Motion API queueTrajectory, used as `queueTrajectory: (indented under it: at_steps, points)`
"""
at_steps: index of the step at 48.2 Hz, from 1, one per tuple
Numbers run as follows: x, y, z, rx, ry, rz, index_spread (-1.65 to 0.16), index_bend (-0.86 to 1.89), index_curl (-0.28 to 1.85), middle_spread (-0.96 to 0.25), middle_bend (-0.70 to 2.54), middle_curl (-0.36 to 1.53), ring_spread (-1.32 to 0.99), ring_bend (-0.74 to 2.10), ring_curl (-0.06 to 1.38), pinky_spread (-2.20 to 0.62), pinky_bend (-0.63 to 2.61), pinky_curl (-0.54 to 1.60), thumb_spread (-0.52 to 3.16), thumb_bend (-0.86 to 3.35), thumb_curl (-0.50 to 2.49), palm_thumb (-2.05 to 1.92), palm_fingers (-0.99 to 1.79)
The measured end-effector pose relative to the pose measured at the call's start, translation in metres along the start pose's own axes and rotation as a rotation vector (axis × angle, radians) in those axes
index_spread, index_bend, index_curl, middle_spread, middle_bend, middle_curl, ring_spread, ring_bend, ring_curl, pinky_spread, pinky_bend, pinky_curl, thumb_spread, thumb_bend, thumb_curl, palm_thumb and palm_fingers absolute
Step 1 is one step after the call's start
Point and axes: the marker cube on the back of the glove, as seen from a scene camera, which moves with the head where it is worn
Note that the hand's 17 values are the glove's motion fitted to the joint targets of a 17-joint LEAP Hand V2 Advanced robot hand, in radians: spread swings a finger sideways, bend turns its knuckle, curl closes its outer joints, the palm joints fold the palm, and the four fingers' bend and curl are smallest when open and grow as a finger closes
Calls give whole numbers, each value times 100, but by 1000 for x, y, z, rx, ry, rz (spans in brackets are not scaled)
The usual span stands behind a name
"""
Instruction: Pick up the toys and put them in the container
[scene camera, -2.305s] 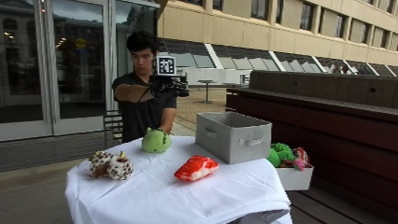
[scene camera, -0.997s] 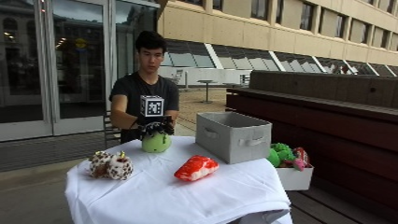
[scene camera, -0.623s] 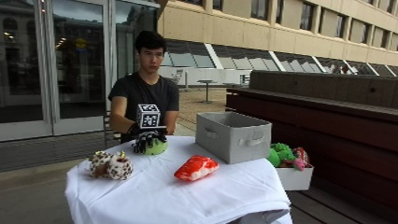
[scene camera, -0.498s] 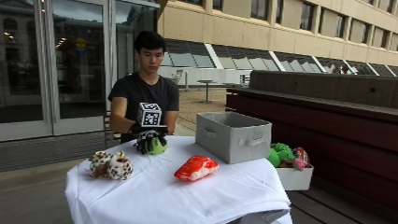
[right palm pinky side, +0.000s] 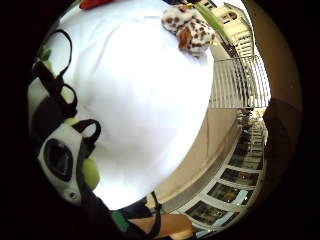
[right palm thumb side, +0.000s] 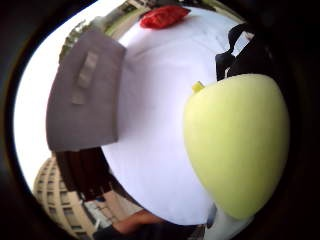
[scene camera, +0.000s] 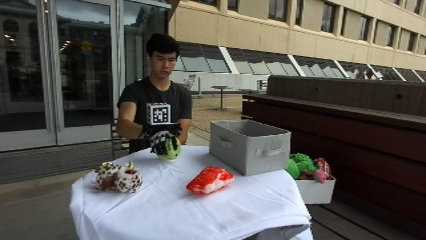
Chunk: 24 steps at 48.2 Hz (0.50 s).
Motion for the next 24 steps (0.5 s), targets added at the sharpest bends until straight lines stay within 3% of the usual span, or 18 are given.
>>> queueTrajectory:
  at_steps: [6, 16, 24]
  points:
    - [-7, -12, -50, 34, -9, -39, -27, 62, 24, -31, 89, 51, -39, 121, 43, -48, 84, 28, 47, 42, 63, 83, 117]
    - [-45, -58, -161, 193, -41, -98, -30, 55, 26, -38, 70, 48, -41, 115, 43, -47, 97, 35, 44, 31, 68, 72, 102]
    - [-114, -79, -231, 257, -11, -122, -33, 50, 27, -42, 64, 49, -42, 112, 43, -46, 96, 36, 45, 29, 72, 71, 103]
